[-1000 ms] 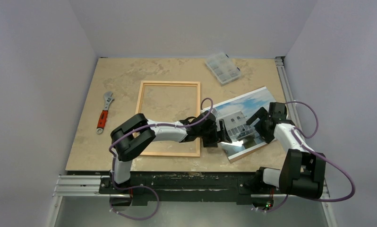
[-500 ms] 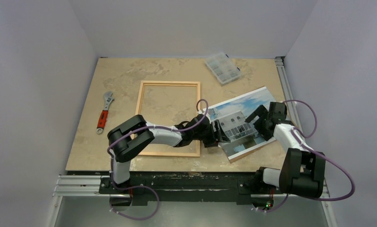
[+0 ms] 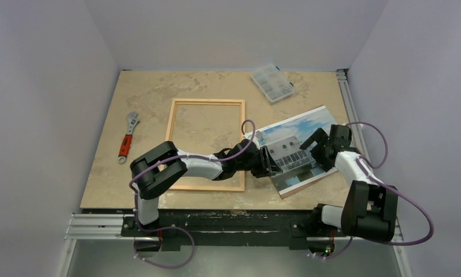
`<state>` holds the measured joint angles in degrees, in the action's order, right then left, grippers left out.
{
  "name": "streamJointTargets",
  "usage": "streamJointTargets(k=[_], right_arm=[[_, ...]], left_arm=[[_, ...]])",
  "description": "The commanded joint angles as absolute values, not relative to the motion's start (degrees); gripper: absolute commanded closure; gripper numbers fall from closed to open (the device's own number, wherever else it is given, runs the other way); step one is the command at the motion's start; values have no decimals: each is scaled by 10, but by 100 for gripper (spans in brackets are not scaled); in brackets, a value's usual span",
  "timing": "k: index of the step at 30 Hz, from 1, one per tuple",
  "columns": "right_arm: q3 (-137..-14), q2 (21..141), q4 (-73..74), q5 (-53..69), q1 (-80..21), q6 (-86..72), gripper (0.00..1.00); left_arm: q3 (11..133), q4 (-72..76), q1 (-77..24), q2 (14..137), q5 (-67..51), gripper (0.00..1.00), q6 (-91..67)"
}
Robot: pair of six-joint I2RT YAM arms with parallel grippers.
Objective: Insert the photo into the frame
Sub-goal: Move the photo frame item to the center of the board.
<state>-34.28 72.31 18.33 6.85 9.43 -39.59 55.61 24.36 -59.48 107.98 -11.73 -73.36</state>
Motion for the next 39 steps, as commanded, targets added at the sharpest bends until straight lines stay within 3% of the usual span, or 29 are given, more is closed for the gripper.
streamJointTargets(k=[1,5,11,21,29,37,38,39], right_arm=[[-306,748,223,115,91,-391,4],[-315,735,232,129,91,-380,4],[-343,693,255,147,91,-346,3],[-372,613,251,235,91,-314,1],[-387,603,258,266,90,-293,1],[-385,630,246,301,88,-279,2],[-385,633,244,302,86,-278,1],[-385,635,244,304,86,-278,1]], left_arm=[[562,285,-599,1080,-102,64,-757],[558,265,-599,1073,-91,73,-756],[550,234,-592,1056,-78,100,-746],[520,106,-561,920,5,100,-662],[405,43,-500,743,30,100,-631],[341,-153,-486,572,100,100,-590],[333,-169,-485,550,106,98,-590],[325,-181,-484,536,109,82,-590]])
